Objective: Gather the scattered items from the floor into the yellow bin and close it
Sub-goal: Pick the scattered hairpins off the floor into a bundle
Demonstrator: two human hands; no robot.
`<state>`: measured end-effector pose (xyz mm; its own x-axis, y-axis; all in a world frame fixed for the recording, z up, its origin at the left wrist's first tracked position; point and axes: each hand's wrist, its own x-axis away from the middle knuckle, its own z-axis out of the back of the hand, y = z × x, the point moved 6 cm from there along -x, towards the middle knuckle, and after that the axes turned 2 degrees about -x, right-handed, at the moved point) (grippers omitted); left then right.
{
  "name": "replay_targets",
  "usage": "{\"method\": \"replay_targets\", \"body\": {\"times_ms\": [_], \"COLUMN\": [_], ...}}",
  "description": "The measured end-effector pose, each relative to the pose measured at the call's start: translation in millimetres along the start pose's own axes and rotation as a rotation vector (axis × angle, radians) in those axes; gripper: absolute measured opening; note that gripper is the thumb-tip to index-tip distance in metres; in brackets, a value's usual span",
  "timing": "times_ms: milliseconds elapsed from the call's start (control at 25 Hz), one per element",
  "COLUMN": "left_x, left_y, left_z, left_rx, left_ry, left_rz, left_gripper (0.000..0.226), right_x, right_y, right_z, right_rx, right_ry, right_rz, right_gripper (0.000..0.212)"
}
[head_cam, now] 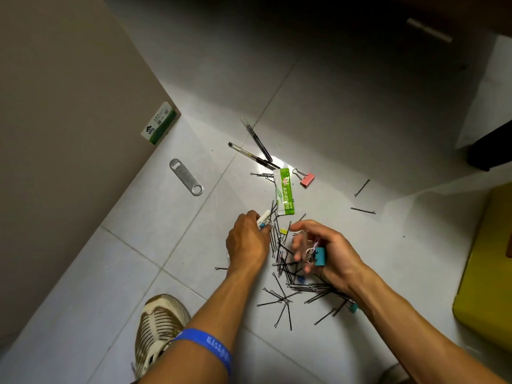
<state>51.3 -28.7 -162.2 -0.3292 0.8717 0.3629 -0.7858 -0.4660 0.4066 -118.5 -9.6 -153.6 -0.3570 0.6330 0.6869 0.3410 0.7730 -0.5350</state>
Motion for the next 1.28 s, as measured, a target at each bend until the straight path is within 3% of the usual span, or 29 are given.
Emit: {"method": "replay_targets", "body": {"times_ms": [120, 240, 360, 440, 520, 680, 840, 960, 1080, 1280], "left_x": [-3.0, 0.4, 0.0, -1.1, 2.2, 5.5, -31.5, -74.4, -105.0, -121.3], "left_y": [-1.3, -4.7, -18.9, -29.2, -31.4, -32.9, -53.6, -77.7, -84.7, -83.2], "left_z": [-7.3, -5.8, -1.2, -2.7, -5.8, -2.9, 32.9, 78.3, 100.2, 98.4], "left_rx": [0.002, 0.078, 0.353, 0.701, 0.968, 1.183, 1.09, 0.734, 0.266, 0.005], "left_ry": [0.003, 0.013, 0.015, -0.019, -0.083, -0.169, -0.001, 0.219, 0.21, 0.144], "left_rz": [-0.019, -0.004, 0.167, 0.416, 0.597, 0.738, 0.747, 0.649, 0.546, 0.4], "left_gripper": [0.021, 0.017, 0.012, 0.005, 0.016, 0.02, 0.017, 0.028, 0.046, 0.032], "right_x": [-12.3, -23.6, -27.1, -24.8, -20.8, -24.4, -29.8, -32.5, -33.3, -34.0], "right_y": [-1.8, -9.3, -11.8, -14.0, -17.5, -8.6, -12.0, -9.8, -3.0, -3.6], "right_z": [7.9, 6.3, -10.1, -6.4, -0.3, -15.4, -23.1, -25.1, -29.8, -41.2], "right_rx": [0.136, 0.71, 1.263, 1.31, 1.249, 1.592, 1.774, 1.831, 1.915, 1.962], "right_ry": [0.123, 0.325, 0.326, 0.369, 0.444, 0.358, 0.308, 0.322, 0.332, 0.336], "right_rz": [-0.003, 0.198, 0.405, 0.47, 0.468, 0.48, 0.564, 0.503, 0.461, 0.474], "right_gripper": [0.023, 0.014, 0.009, 0.007, 0.01, 0.015, 0.021, 0.02, 0.012, 0.012]}}
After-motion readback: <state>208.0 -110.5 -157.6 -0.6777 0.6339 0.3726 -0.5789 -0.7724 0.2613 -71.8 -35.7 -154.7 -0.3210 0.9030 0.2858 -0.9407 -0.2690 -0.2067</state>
